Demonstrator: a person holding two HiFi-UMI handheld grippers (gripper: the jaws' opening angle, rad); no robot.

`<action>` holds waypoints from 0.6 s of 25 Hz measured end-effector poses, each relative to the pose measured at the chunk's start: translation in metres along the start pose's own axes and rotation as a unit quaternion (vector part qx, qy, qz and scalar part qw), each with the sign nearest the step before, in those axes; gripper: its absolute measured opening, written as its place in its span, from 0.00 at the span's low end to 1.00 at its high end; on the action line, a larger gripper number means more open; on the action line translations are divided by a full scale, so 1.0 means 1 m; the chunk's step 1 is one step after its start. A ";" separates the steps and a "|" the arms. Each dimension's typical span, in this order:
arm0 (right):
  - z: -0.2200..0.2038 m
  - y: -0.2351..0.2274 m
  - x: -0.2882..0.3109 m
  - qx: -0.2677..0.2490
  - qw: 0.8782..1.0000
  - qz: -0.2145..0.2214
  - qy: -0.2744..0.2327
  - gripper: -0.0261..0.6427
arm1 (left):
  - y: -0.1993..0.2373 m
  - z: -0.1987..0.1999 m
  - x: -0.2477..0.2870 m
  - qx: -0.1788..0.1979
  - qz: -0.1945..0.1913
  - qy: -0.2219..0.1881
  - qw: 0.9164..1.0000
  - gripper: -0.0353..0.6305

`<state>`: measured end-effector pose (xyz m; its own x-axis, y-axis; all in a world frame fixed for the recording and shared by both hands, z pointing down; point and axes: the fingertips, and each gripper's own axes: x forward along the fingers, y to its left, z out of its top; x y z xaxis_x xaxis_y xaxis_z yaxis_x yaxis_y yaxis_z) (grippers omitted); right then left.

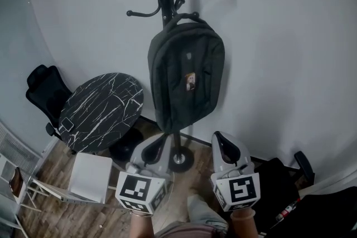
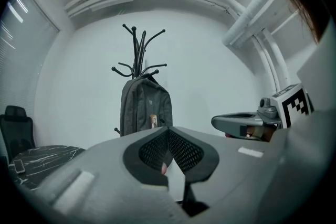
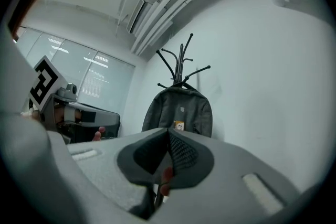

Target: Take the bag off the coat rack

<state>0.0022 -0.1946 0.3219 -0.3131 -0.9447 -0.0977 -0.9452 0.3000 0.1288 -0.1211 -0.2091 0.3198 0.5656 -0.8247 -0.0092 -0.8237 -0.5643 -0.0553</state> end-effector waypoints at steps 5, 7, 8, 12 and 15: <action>-0.002 -0.014 0.027 -0.004 1.000 -0.005 -0.002 0.04 | 0.019 0.004 0.022 -0.005 0.013 -0.001 1.000 0.07; -0.003 -0.017 0.038 -0.007 1.000 -0.003 -0.002 0.04 | 0.029 0.008 0.030 -0.012 0.022 -0.006 1.000 0.07; -0.003 -0.019 0.043 -0.008 1.000 -0.002 -0.001 0.04 | 0.033 0.009 0.033 -0.014 0.026 -0.008 1.000 0.07; -0.001 -0.026 0.063 -0.004 1.000 0.004 -0.003 0.04 | 0.049 0.010 0.046 -0.013 0.040 -0.008 0.999 0.07; -0.004 -0.034 0.077 -0.010 1.000 0.005 0.001 0.04 | 0.060 0.009 0.055 -0.014 0.050 -0.008 0.999 0.07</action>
<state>0.0111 -0.2780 0.3139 -0.3225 -0.9418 -0.0948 -0.9399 0.3068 0.1496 -0.1395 -0.2879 0.3066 0.4816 -0.8759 -0.0285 -0.8763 -0.4810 -0.0264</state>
